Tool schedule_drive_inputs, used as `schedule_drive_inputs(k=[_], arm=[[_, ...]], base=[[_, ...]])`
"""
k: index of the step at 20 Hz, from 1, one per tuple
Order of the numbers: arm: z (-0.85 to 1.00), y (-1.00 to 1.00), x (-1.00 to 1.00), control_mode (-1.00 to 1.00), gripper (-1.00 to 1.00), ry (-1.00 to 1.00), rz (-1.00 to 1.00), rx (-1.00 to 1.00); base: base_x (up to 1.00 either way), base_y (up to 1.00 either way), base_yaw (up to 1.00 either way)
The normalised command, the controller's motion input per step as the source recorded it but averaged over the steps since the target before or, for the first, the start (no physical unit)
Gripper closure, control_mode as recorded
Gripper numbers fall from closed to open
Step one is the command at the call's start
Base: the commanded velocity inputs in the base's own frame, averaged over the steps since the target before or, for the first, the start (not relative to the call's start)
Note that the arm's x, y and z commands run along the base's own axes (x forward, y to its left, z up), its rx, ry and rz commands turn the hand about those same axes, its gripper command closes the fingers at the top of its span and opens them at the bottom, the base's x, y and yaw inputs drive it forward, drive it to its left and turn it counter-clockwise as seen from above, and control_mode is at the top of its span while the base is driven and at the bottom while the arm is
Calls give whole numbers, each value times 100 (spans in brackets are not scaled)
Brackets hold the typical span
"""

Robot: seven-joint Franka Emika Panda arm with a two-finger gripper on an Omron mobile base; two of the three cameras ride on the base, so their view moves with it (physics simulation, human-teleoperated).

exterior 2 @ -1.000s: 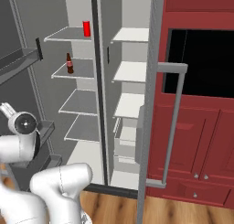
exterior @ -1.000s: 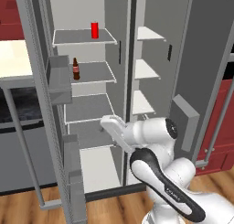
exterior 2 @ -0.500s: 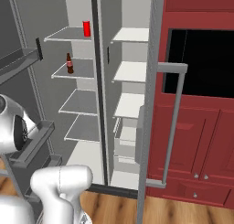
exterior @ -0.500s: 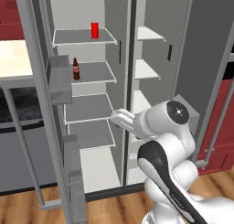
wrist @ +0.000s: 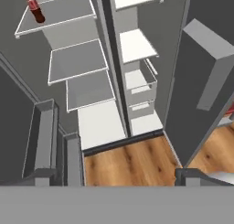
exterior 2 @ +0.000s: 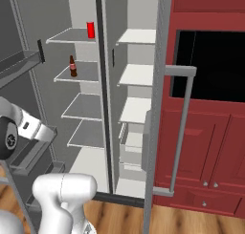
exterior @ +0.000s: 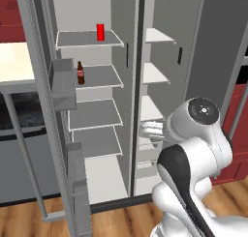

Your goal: Open the fridge, grab two sodas, and place both sodas inside the bowl with ice on the dining counter.

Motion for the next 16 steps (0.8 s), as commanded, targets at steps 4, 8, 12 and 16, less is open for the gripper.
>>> schedule_drive_inputs(k=[4, 8, 12, 16], arm=[[-30, -54, -22, -100, -100, 2, 12, -13], [-29, -10, 19, -100, -100, 1, 0, 1], [-8, -8, 22, -100, -100, 3, 0, 0], [0, 0, 5, 100, -100, 2, 0, 0]], base=[[0, 0, 0], [0, 0, 0], [0, 0, 0], [20, 3, -2]])
